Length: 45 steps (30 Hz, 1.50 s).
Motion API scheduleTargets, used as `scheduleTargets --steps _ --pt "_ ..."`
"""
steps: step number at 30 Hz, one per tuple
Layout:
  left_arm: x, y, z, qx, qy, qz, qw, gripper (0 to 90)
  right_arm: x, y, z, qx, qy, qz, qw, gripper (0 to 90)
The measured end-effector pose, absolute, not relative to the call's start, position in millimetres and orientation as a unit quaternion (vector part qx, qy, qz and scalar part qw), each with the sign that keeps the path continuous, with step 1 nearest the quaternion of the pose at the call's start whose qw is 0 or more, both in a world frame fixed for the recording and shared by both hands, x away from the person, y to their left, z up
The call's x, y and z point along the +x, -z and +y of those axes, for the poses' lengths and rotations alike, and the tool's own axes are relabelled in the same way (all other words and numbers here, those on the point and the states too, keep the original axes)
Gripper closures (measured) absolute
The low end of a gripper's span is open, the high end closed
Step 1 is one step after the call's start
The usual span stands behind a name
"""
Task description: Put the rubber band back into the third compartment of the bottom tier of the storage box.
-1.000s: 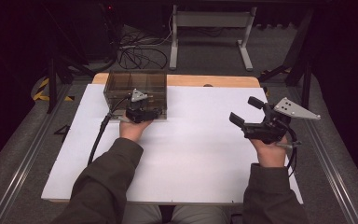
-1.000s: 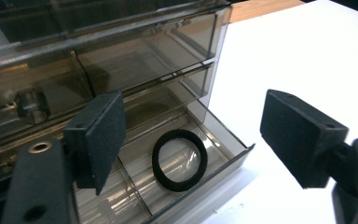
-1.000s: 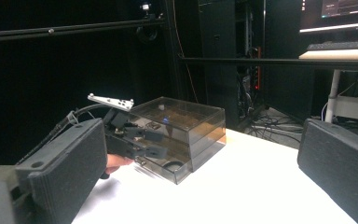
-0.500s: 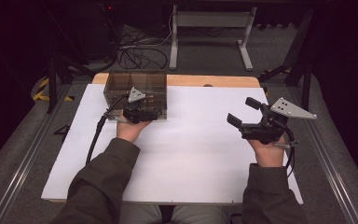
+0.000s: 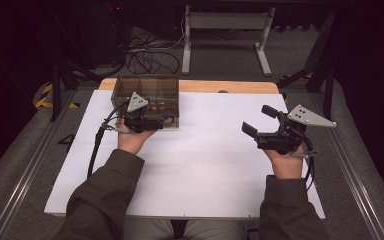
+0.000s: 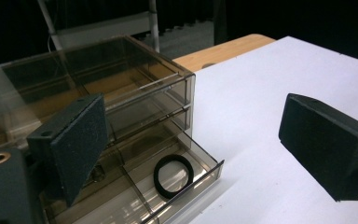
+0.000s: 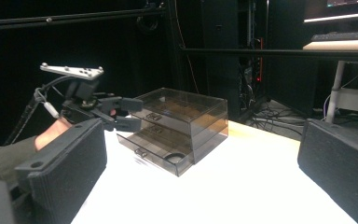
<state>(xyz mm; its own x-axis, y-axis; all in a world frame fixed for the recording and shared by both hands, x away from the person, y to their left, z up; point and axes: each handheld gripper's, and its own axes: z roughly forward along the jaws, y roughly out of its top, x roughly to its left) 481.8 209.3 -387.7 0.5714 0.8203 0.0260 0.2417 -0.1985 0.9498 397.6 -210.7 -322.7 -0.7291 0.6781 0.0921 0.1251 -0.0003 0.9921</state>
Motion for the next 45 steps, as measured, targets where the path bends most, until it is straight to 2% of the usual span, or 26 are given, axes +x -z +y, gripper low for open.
scheduleTargets --steps 20,45 --pt "451 368 225 0.705 -0.280 0.339 0.557 7.7 398 324 -207 0.293 -0.646 0.674 0.206 1.9" --pt "417 362 234 0.696 -0.278 0.317 0.582 7.0 398 326 -206 0.294 -0.643 0.677 0.205 1.9"
